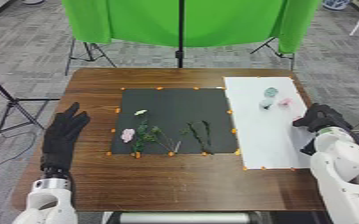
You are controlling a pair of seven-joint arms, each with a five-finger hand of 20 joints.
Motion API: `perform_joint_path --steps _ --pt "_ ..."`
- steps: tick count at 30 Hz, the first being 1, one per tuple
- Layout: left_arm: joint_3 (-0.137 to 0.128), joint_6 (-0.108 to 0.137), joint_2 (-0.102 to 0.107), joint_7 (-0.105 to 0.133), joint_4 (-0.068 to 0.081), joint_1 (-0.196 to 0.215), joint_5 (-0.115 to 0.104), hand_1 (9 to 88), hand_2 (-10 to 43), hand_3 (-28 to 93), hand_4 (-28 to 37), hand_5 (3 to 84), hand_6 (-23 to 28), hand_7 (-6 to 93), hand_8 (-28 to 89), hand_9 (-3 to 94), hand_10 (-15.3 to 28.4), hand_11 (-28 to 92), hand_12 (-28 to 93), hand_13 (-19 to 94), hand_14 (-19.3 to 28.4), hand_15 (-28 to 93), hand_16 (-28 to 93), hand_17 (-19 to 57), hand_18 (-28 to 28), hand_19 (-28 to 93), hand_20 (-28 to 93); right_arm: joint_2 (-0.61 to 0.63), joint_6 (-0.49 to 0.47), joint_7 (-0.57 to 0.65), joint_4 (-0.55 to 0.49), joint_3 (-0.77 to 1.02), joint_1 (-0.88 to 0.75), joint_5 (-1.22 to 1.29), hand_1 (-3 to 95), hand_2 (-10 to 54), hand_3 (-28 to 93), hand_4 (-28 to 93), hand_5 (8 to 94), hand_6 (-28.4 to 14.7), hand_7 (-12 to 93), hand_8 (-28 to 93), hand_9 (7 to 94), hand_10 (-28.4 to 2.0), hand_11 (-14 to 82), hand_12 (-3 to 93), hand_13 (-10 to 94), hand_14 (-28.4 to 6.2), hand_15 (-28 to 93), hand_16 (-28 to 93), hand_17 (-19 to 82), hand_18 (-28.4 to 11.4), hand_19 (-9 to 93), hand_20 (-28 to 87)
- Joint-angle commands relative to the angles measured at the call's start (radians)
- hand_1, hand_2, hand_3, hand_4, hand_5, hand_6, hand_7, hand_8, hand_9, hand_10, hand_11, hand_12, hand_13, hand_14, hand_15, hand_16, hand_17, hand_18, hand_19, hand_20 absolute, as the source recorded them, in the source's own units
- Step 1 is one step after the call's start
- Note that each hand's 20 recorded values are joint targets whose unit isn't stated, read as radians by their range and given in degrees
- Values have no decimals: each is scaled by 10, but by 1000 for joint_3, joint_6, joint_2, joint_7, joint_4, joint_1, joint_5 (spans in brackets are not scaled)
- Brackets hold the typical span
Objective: Arrange flowers
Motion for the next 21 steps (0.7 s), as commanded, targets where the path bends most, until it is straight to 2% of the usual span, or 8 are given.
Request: perform_joint_path --steps 1,3,7,14,17,21 --pt "-2 -10 -11 0 3 15 1 179 59 642 -283 414 46 55 -54 420 134 132 95 348 157 96 10 70 107 18 190 -8 142 -58 60 -58 -36 -79 504 -95 546 -166 684 6 194 45 843 -103 264 251 890 -22 597 324 627 -109 932 526" --pt "-2 -10 -12 2 4 15 2 180 58 643 -283 414 47 55 -54 420 134 132 95 348 157 96 10 70 107 17 190 -7 165 -65 67 -66 -33 -95 573 -95 505 -156 729 11 200 80 881 -93 241 308 907 -15 593 327 640 -105 932 536" --pt "-3 -8 -16 3 2 19 2 183 58 642 -283 414 46 55 -54 420 134 133 95 348 157 96 10 70 107 18 190 10 176 -70 46 -64 -29 -109 624 -95 496 -154 790 12 208 91 907 -84 252 304 925 -10 588 331 655 -102 932 541" --pt "-9 -3 -11 0 -2 24 2 183 56 643 -283 414 46 55 -54 421 134 134 95 348 159 96 11 70 106 17 190 68 224 -46 -95 -55 21 -61 625 -95 503 -155 803 10 204 88 910 -82 262 302 929 -7 583 336 659 -102 932 542" --pt "-9 2 -10 -2 -3 25 3 183 56 643 -283 413 45 55 -54 420 134 134 95 348 159 96 11 70 107 18 190 98 247 -62 -146 -129 88 -24 624 -95 507 -157 804 11 204 88 910 -82 262 305 929 -6 582 340 659 -102 932 544" --pt "-9 1 -13 -3 -4 26 3 184 56 643 -283 414 45 56 -54 420 134 134 95 348 158 95 10 70 107 17 189 108 231 -123 -202 -286 198 23 619 -95 511 -157 805 11 205 87 911 -83 264 306 927 -6 583 343 658 -100 932 545"
